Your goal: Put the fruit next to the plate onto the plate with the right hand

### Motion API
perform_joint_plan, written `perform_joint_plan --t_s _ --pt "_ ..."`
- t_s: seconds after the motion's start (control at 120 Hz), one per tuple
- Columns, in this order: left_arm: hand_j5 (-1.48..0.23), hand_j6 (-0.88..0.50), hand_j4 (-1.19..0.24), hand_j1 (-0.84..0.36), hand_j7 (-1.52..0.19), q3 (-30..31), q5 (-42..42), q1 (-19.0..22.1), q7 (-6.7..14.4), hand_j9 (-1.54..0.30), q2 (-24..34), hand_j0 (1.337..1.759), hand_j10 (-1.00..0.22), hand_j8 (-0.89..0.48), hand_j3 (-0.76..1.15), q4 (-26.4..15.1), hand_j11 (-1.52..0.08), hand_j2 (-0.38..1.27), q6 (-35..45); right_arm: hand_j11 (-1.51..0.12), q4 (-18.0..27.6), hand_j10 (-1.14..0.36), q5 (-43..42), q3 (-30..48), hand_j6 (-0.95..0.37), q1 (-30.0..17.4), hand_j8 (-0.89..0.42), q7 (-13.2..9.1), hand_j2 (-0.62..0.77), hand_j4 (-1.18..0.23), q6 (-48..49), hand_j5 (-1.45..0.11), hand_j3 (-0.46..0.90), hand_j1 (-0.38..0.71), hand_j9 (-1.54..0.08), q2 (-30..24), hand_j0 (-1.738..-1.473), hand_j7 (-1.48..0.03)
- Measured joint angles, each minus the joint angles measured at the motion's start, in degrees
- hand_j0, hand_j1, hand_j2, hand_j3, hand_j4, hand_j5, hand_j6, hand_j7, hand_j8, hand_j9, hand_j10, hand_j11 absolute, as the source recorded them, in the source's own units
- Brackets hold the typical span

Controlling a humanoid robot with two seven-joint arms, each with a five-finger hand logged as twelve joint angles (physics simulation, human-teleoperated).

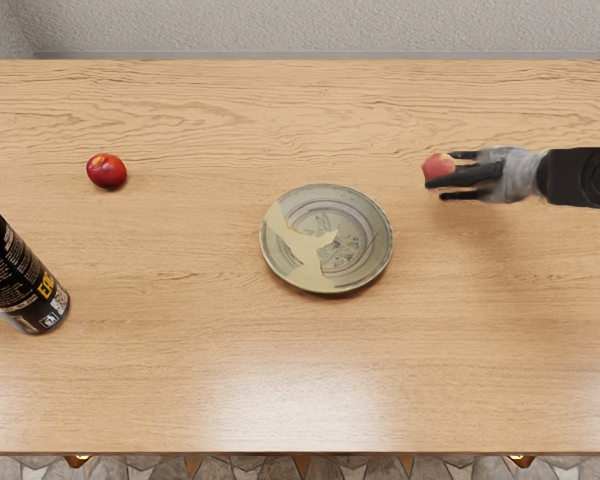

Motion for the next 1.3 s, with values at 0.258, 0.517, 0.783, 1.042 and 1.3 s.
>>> perform_joint_plan --t_s 0.258,0.517,0.783,1.042,1.3 --pt "-0.01 -0.01 -0.01 0.34 -0.01 -0.01 0.0 0.0 0.0 -0.01 0.0 1.658 -0.01 -0.01 0.0 0.0 -0.01 0.0 0.0 -1.12 -2.57 -0.86 8.02 7.55 -0.19 -2.46 -0.38 0.0 0.36 -0.35 24.24 -1.15 0.0 0.48 -1.12 5.44 -1.645 -1.13" --pt "-0.01 -0.01 -0.01 0.34 -0.01 0.0 0.0 0.0 0.0 -0.01 0.0 1.658 -0.01 -0.01 0.0 0.0 -0.01 0.0 0.0 -1.14 -5.12 -0.87 1.85 7.23 -0.17 -1.01 -0.35 -0.02 0.46 -0.32 25.63 -1.18 0.0 0.53 -1.14 13.76 -1.645 -1.13" --pt "-0.01 -0.01 -0.01 0.34 -0.01 0.01 0.0 0.0 0.0 -0.01 0.0 1.658 -0.01 -0.01 0.0 -0.01 -0.01 0.0 0.0 -0.49 -6.05 -0.36 -4.18 5.37 -0.06 -0.53 -0.02 0.0 0.16 -0.17 23.68 -0.5 0.0 0.03 -0.49 13.79 -1.653 -0.49" --pt "-0.01 -0.01 -0.01 0.34 -0.01 0.01 0.0 0.0 0.0 -0.01 0.0 1.658 -0.01 -0.01 0.0 -0.02 -0.01 0.0 0.0 -0.14 -2.67 -0.12 -4.02 5.01 0.03 -0.16 0.1 0.01 0.04 -0.05 24.04 -0.14 0.0 -0.24 -0.15 8.33 -1.657 -0.14" --pt "-0.01 -0.01 -0.01 0.34 -0.01 0.01 0.0 0.0 0.0 -0.01 0.0 1.658 -0.01 -0.01 0.0 0.02 -0.01 0.0 0.0 -0.04 6.45 -0.03 4.44 5.54 0.01 -4.04 0.03 0.01 0.01 -0.01 31.1 -0.04 0.0 -0.32 -0.04 -12.55 -1.658 -0.04"
